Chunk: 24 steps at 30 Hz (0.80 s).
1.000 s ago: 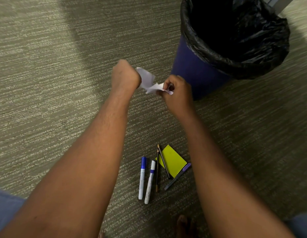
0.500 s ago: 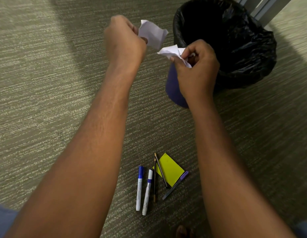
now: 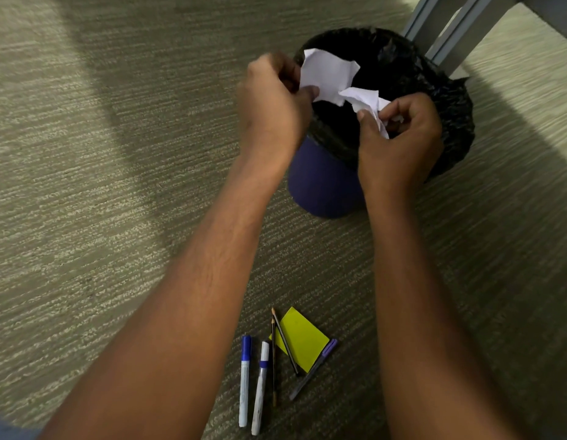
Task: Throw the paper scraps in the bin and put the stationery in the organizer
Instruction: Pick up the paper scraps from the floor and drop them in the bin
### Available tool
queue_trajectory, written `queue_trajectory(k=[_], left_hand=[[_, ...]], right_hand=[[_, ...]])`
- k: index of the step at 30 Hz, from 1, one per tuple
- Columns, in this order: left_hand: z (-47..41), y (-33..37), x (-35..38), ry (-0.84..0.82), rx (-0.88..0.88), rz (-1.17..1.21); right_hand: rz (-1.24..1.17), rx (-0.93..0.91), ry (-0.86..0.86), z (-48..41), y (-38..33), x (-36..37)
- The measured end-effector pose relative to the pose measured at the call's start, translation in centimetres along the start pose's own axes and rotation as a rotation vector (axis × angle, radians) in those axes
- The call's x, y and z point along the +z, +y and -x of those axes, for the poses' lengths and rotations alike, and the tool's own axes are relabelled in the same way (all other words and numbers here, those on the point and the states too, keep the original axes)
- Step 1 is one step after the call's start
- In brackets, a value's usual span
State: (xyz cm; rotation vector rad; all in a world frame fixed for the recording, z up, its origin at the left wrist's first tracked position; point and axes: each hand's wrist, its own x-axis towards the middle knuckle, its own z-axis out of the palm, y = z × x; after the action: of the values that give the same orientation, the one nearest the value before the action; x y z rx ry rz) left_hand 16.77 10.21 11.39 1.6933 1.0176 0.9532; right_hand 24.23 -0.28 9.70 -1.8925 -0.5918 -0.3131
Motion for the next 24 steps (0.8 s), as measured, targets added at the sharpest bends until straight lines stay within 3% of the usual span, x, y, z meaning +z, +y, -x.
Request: queue_trajectory(k=[18,24], left_hand=[[1.0,-0.1,4.4,-0.278,0.095,-0.002],[1.3,-0.5,4.0,-0.242,0.128,-0.046]], right_hand=[[0.103,0.127,0.041,-1.2,2.9,-1.7],[0.069,0.150,-0.016,-1.3,2.8,-1.4]])
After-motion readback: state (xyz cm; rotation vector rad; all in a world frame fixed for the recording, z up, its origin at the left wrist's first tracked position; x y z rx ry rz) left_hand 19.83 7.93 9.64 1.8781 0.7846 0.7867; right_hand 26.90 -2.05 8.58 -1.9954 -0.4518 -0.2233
